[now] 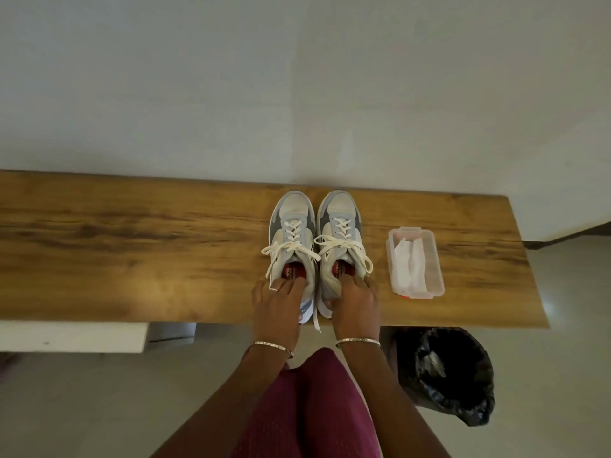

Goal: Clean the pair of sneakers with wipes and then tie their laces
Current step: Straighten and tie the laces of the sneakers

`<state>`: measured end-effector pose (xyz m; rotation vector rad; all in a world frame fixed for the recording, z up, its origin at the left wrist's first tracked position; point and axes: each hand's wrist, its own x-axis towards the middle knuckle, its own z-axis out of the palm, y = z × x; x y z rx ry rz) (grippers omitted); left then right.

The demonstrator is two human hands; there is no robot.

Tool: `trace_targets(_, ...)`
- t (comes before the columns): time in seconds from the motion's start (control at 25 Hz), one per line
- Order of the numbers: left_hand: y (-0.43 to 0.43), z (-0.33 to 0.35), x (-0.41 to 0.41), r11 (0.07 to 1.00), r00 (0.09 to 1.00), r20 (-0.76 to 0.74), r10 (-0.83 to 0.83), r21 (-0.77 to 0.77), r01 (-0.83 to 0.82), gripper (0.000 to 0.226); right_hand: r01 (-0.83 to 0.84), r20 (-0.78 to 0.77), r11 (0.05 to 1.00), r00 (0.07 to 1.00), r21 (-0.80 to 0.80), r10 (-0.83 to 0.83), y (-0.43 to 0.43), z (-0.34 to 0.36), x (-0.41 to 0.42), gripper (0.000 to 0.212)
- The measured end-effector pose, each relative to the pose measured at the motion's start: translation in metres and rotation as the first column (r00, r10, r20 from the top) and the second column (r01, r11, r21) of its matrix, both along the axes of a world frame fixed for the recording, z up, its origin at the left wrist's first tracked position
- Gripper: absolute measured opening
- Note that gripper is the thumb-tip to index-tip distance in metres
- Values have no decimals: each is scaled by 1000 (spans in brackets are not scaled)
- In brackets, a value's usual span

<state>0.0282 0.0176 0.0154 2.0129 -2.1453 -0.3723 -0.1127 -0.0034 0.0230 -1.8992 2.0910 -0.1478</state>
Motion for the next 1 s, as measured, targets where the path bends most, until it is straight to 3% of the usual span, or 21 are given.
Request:
trace_targets(0.16, 23, 53, 9, 981, 1000, -10, -3, 196, 5, 76, -5, 57, 990, 998, 142, -4, 15, 50, 4, 32)
trace_targets(0.28, 42, 93, 15, 965, 1000, 21, 22, 261, -26, 80, -33, 74, 968, 997, 249, 15, 32, 92, 9, 28)
trace_targets(0.52, 82, 135, 27, 897, 994, 103, 27, 437, -69, 69, -132, 93, 943, 990, 307, 108, 62, 132, 15, 35)
trace_targets(1.0, 184, 158, 39, 816, 984, 137, 117, 551, -174, 42, -317, 45, 851, 943, 417, 329, 142, 150, 30, 32)
